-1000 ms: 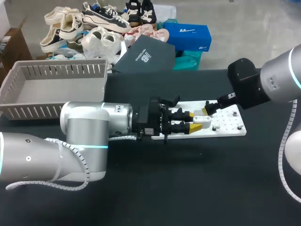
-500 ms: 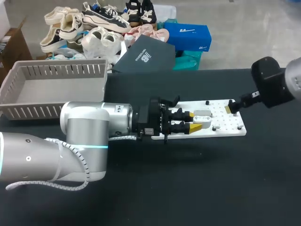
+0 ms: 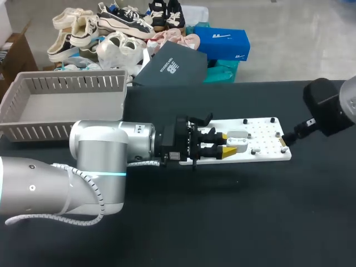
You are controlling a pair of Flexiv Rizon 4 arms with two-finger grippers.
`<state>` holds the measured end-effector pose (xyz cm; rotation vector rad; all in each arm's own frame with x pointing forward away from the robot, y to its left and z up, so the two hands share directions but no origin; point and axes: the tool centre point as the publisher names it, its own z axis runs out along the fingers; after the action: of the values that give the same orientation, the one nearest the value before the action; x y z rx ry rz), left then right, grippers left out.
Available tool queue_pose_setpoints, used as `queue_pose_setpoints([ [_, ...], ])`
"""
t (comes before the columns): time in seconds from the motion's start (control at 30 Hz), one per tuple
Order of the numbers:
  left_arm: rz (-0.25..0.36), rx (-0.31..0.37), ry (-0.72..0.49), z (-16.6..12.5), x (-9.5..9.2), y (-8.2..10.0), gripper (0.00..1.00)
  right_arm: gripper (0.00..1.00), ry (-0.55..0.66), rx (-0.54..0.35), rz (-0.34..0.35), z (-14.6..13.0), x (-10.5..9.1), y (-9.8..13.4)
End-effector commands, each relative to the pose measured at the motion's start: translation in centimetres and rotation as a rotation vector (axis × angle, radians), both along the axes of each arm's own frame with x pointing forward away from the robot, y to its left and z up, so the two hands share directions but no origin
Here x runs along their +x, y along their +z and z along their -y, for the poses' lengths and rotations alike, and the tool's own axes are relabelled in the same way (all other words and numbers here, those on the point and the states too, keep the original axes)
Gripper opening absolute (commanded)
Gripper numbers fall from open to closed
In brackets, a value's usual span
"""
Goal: Pick up each earbud case from the left stands, insert the matching earbuds, close the lid, and place the case in the box.
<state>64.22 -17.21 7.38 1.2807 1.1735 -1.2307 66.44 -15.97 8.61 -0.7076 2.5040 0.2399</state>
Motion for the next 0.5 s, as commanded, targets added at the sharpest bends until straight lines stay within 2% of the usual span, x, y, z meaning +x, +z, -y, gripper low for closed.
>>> queue_pose_setpoints([
  [0.03, 0.0, 0.009, 0.003, -0.8, -0.4, 0.0, 0.0, 1.0, -0.224, -0.327, 0.194, -0.2, 0.1, -0.8],
  [0.27, -0.004, 0.015, 0.024, -1.8, -0.6, -0.2, 0.0, 1.0, -0.205, -0.408, 0.216, -0.1, 0.3, -2.3],
  [0.5, -0.003, 0.014, 0.038, -2.3, -0.6, -0.2, 0.0, 1.0, -0.206, -0.449, 0.216, 0.1, 0.7, -3.4],
])
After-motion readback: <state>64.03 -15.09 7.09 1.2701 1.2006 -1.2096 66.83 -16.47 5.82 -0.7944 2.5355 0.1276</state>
